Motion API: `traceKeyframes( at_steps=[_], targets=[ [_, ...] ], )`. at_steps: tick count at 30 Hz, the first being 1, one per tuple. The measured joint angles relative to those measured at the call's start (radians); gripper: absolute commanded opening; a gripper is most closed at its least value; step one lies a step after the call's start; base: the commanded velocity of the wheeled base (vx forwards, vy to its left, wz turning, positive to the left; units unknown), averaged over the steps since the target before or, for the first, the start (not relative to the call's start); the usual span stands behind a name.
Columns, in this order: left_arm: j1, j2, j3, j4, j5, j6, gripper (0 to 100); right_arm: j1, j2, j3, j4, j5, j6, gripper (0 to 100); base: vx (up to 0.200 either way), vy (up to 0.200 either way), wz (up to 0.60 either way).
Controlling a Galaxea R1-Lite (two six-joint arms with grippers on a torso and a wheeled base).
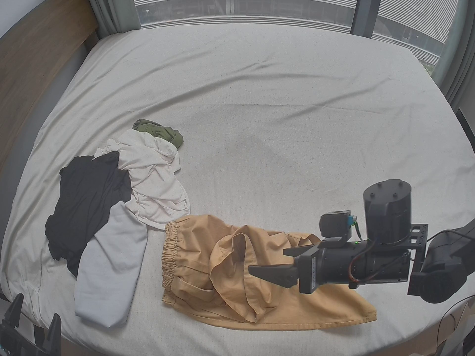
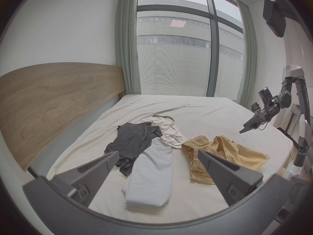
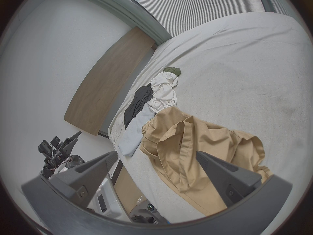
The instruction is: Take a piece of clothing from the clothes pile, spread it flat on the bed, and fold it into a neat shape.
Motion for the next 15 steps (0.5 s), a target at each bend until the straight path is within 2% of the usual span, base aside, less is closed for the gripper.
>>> traceKeyframes(
  at_steps=[15],
  targets=[
    [0.000, 0.000, 0.000, 0.000, 0.000, 0.000, 100, 0.062, 0.200, -0.141, -0.002, -0.005, 0.002, 100, 0.000, 0.000, 0.00]
  ],
)
